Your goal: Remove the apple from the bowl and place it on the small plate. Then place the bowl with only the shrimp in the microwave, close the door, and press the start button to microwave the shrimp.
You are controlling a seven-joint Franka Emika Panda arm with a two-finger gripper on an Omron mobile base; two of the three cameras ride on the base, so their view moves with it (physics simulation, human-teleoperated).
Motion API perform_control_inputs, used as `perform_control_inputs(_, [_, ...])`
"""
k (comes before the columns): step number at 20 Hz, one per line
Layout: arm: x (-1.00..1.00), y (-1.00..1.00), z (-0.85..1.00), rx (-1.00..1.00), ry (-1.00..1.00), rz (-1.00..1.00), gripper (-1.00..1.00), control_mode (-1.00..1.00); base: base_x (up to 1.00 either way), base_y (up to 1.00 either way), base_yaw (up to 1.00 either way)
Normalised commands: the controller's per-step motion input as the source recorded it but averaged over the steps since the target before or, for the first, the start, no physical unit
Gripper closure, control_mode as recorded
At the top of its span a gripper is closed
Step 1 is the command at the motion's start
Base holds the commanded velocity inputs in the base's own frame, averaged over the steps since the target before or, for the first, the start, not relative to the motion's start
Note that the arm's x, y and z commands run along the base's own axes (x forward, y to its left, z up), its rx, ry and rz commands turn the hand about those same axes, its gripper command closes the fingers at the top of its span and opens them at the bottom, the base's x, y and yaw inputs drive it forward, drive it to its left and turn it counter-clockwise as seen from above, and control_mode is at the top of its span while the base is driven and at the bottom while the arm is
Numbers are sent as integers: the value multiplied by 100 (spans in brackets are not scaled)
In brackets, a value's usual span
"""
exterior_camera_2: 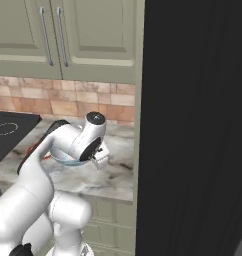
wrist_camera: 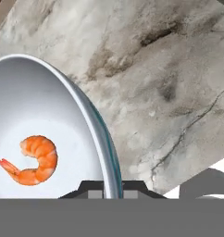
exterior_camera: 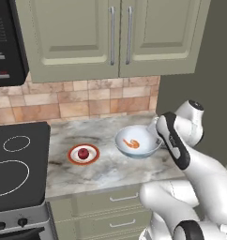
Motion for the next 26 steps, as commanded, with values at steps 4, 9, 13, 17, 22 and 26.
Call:
perform_control_inputs(4, [-55,-5,88,0,0,-20,100,-100,0,0,0])
perform_control_inputs(9, [-48,-6,19,1,0,-15,100,-100,0,0,0])
perform_control_inputs(13, [-8,0,-2,0,0,0,100,-100,0,0,0])
perform_control_inputs(17, [-37,12,-1,0,-6,1,100,100,-47,34,7])
perform_control_inputs(22, [0,0,0,0,0,0,100,100,-50,97,0])
perform_control_inputs(26, [0,0,0,0,0,0,100,100,2,100,-8])
